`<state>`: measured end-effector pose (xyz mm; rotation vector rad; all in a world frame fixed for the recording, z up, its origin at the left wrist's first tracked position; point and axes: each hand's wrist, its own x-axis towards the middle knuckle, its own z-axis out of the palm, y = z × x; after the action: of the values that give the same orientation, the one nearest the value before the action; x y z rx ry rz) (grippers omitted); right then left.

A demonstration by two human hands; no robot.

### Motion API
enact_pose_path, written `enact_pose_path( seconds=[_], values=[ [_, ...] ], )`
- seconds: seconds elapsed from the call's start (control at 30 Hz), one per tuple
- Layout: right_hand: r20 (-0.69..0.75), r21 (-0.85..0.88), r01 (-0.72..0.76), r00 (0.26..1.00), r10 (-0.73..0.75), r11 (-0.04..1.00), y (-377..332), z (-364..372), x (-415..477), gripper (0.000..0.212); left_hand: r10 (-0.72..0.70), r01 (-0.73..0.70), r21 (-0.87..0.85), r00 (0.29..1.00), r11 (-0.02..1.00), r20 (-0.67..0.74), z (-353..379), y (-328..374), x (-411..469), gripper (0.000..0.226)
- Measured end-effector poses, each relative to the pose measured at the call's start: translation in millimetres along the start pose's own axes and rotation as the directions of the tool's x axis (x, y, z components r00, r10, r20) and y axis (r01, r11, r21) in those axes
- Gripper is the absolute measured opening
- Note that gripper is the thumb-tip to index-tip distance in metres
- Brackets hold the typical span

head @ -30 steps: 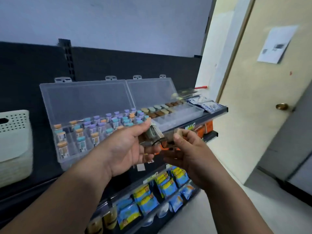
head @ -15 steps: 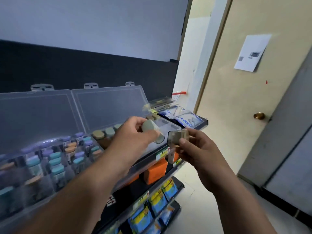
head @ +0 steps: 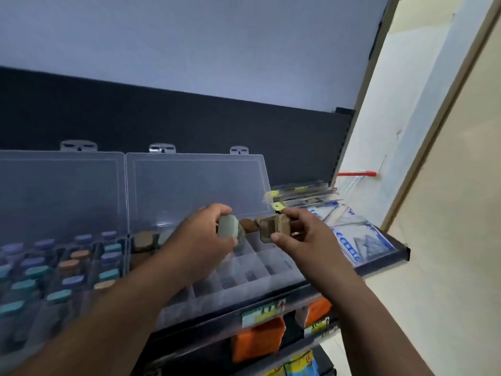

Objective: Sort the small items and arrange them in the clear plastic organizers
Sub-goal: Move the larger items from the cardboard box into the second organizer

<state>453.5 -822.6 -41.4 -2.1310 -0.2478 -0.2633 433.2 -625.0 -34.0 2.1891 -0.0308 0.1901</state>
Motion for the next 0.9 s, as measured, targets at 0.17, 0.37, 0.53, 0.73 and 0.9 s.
enact_pose_path(
  seconds=[0.17, 0.37, 0.53, 0.73, 0.9],
  values=[
    [0.163, -0.154, 0.096, 0.984, -0.07, 0.983, 21, -2, 46, 0.047, -0.025, 0.037, 0.231, 0.998, 0.972, -0.057, 16, 8, 20, 0.032],
    [0.381, -0.281, 0.223, 0.919, -0.105, 0.934, 30, 5, 77, 0.025, -0.099, 0.113, 0.382, 0.993, 0.917, -0.058, 33, 5, 33, 0.033],
    [0.514, -0.344, 0.321, 0.851, -0.109, 0.883, 32, 10, 86, 0.034, -0.116, 0.12, 0.536, 0.992, 0.835, -0.043, 46, 3, 40, 0.047],
    [0.617, -0.298, 0.363, 0.779, -0.112, 0.883, 34, 11, 94, 0.022, -0.129, 0.112, 0.597, 0.992, 0.794, -0.015, 54, 0, 42, 0.037],
    [0.63, -0.284, 0.365, 0.768, -0.115, 0.887, 35, 13, 95, 0.028, -0.153, 0.134, 0.665, 0.988, 0.735, -0.029, 59, 1, 43, 0.029]
  ],
)
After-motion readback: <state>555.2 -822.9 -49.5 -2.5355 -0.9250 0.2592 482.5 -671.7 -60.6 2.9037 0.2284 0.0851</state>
